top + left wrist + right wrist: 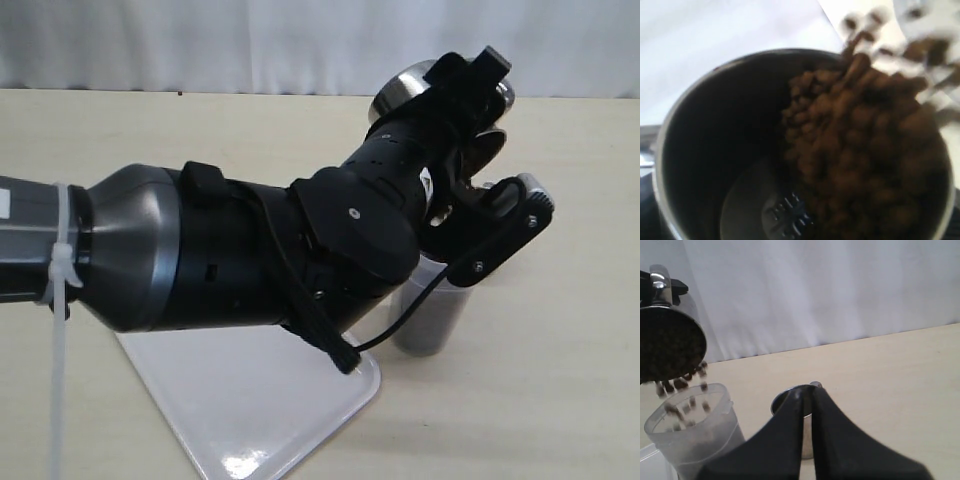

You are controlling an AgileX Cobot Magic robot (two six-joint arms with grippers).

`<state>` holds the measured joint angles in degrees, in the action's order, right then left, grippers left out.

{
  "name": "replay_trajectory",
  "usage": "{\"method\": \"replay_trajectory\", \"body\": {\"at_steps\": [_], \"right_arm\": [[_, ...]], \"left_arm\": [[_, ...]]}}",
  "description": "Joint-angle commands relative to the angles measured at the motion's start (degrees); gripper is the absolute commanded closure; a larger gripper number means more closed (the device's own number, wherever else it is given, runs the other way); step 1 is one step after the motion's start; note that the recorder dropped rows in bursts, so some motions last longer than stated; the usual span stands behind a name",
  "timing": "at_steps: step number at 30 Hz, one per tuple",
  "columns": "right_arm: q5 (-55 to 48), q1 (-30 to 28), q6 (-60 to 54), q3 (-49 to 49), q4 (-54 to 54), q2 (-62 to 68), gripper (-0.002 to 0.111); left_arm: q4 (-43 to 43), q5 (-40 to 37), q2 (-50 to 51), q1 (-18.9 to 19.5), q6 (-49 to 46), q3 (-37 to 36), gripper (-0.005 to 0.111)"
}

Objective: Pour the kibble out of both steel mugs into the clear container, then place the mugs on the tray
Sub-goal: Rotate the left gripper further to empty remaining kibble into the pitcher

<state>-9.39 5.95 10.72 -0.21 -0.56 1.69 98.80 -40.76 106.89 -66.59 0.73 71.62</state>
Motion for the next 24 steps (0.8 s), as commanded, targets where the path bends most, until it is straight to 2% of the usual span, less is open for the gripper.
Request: {"method": "replay_trajectory", "body": {"at_steps": [1, 24], "right_arm": [[-0.3, 0.3, 0.0, 0.2, -0.1, 0.2, 0.103], [-0.3, 0.3, 0.0, 0.2, -0.1, 0.2, 0.103]], "left_arm": [[1.1, -1.1, -0.5, 0.2, -2.5, 0.5, 0.107], [1.1, -1.1, -0.5, -0.5, -10.4, 0.5, 0.107]]}}
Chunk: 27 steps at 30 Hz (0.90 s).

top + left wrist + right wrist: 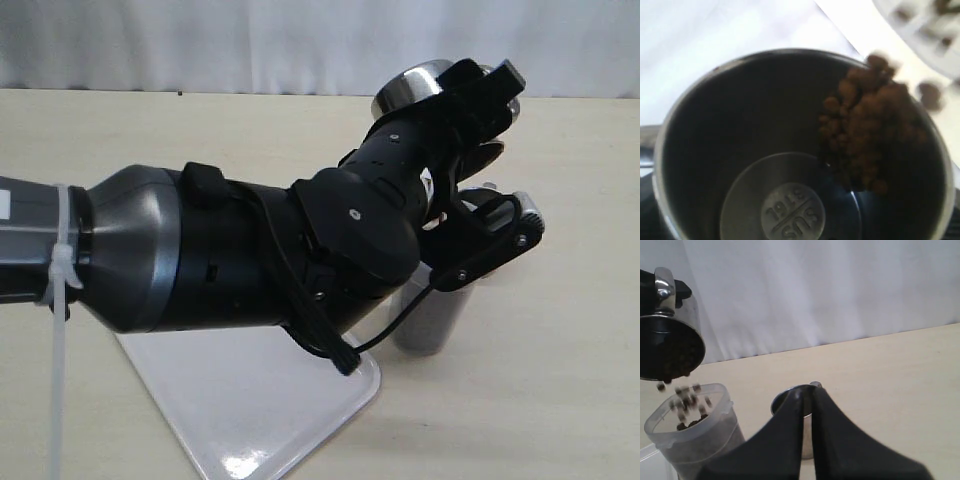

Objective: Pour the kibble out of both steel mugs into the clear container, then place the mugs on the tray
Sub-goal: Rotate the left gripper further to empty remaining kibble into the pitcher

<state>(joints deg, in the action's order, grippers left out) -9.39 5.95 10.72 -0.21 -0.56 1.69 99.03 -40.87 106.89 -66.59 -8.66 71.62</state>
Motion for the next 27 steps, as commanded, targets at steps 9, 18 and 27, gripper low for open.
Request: {"method": "replay_trajectory", "body": {"at_steps": [9, 18, 27], "right_arm": [[-0.3, 0.3, 0.0, 0.2, -0.1, 0.2, 0.103], [-0.3, 0.3, 0.0, 0.2, -0.1, 0.2, 0.103], [-0.3, 0.3, 0.0, 0.2, -0.1, 0.2, 0.103]], "left_arm": [[0.9, -1.1, -0.5, -1.5, -3.7, 0.5, 0.107], [0.9, -2.4, -0.5, -2.9, -10.6, 0.5, 0.107], [0.9, -4.3, -0.5, -4.3, -15.7, 0.5, 0.107]]}}
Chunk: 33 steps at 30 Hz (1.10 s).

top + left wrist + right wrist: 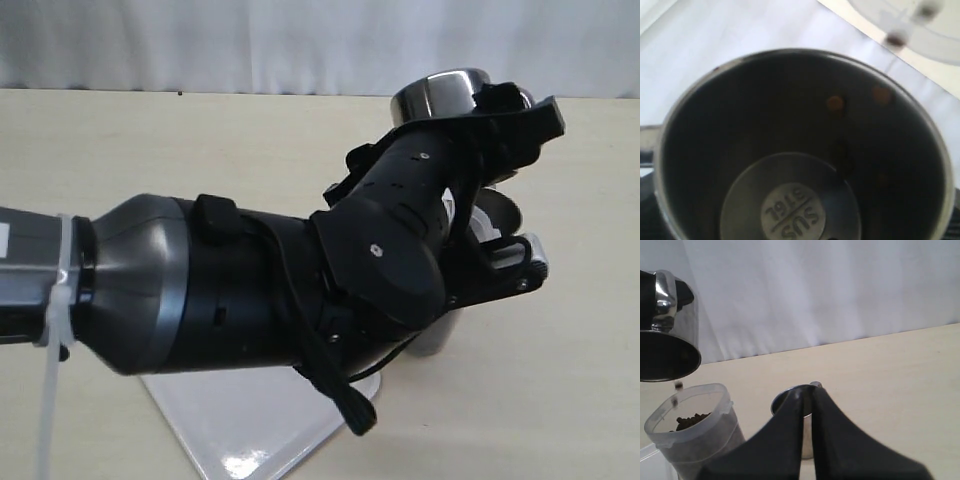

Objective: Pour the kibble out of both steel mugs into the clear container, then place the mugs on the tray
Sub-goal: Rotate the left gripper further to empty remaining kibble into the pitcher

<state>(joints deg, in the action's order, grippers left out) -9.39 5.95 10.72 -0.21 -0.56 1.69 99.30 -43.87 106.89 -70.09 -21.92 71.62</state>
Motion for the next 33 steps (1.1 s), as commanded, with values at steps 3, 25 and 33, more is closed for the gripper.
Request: {"method": "replay_trajectory", "body": {"at_steps": [3, 25, 33], "right_arm": [[-0.3, 0.3, 0.0, 0.2, -0.1, 0.2, 0.103], [-0.3, 0.3, 0.0, 0.2, -0.1, 0.2, 0.103], [-0.3, 0.3, 0.0, 0.2, -0.1, 0.2, 0.103]], "left_arm": [[0.6, -2.9, -0.5, -1.6, -4.7, 0.5, 0.107], [0.6, -5.6, -0.5, -3.3, -18.8, 0.5, 0.107], [0.6, -10.3, -0.5, -4.6, -18.9, 4.0, 0.107]]}}
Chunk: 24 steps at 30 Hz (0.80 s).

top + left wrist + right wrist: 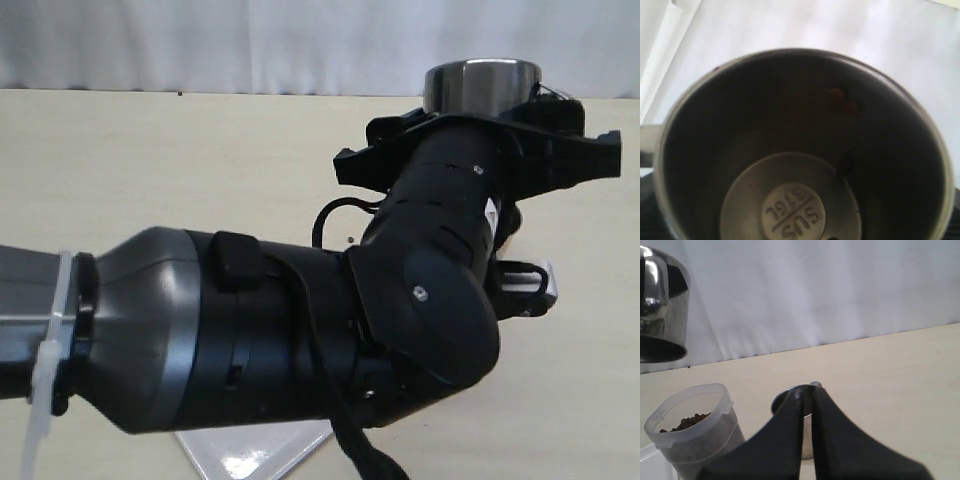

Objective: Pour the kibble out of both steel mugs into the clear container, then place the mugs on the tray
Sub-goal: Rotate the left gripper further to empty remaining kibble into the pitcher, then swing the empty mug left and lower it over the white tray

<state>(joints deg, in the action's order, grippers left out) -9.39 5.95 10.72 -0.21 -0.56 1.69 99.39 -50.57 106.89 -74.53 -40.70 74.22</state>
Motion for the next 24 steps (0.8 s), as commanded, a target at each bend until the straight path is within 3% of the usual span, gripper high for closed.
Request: {"method": "replay_trajectory", "body": {"at_steps": [1, 8, 16, 21, 24], "right_arm": [[-0.3, 0.3, 0.0, 0.2, -0.1, 0.2, 0.103], [-0.3, 0.3, 0.0, 0.2, -0.1, 0.2, 0.103], [-0.3, 0.3, 0.0, 0.2, -0.1, 0.2, 0.103], [-0.3, 0.3, 0.0, 0.2, -0.1, 0.2, 0.103], [-0.3, 0.3, 0.0, 0.2, -0.1, 0.2, 0.103]], "left_arm": [[0.6, -4.2, -0.5, -0.2, -0.1, 1.4, 0.107], [0.6, -2.4, 0.6, -0.2, 2.2, 1.3, 0.107], [0.6, -9.3, 6.3, -0.2, 2.2, 1.2, 0.107], [0.6, -15.3, 5.4, -0.7, 11.4, 2.0, 0.107], [0.4, -14.9, 1.1, -0.7, 20.8, 2.0, 0.107]]}}
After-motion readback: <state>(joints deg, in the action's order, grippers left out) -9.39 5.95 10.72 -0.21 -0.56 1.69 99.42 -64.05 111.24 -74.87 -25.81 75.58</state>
